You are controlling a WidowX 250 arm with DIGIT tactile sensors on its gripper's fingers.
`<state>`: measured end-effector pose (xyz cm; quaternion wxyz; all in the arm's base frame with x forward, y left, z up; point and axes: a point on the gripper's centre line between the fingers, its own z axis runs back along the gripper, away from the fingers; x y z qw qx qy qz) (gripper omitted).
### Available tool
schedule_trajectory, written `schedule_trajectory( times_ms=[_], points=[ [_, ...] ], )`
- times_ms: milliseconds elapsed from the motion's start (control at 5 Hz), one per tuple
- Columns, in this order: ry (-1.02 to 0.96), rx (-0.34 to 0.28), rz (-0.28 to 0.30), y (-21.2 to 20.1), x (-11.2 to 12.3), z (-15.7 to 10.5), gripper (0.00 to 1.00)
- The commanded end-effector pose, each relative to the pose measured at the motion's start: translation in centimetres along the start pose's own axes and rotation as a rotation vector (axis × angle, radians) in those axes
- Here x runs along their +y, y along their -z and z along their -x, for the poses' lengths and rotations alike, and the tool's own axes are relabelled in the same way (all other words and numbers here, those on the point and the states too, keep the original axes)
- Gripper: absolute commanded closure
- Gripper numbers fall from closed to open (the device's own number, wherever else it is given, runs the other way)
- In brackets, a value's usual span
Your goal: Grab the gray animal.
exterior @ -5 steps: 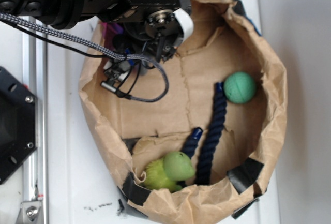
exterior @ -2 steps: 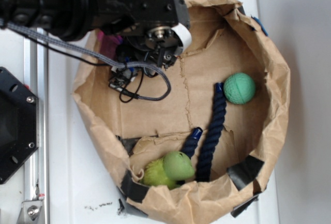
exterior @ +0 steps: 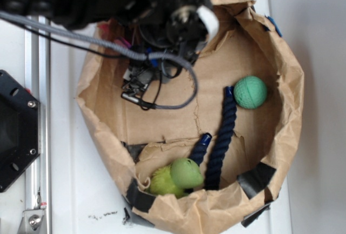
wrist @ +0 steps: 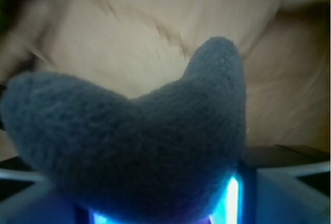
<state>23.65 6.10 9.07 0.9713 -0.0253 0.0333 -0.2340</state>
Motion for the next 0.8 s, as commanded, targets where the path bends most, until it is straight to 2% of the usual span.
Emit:
schedule_trajectory(
  times_ms=[0, 200, 400, 600],
  points=[
    [-0.133, -0.174, -0.007, -8.0, -2.6, -0.9, 1.0],
    [-0.226, -0.169, 0.009, -9.1, -3.8, -1.1, 1.0],
    [-0.286, -0.161, 0.017, -8.7, -3.6, -1.5, 1.0],
    [-0.303, -0.172, -0.001, -8.9, -3.7, -1.4, 1.0]
  ],
)
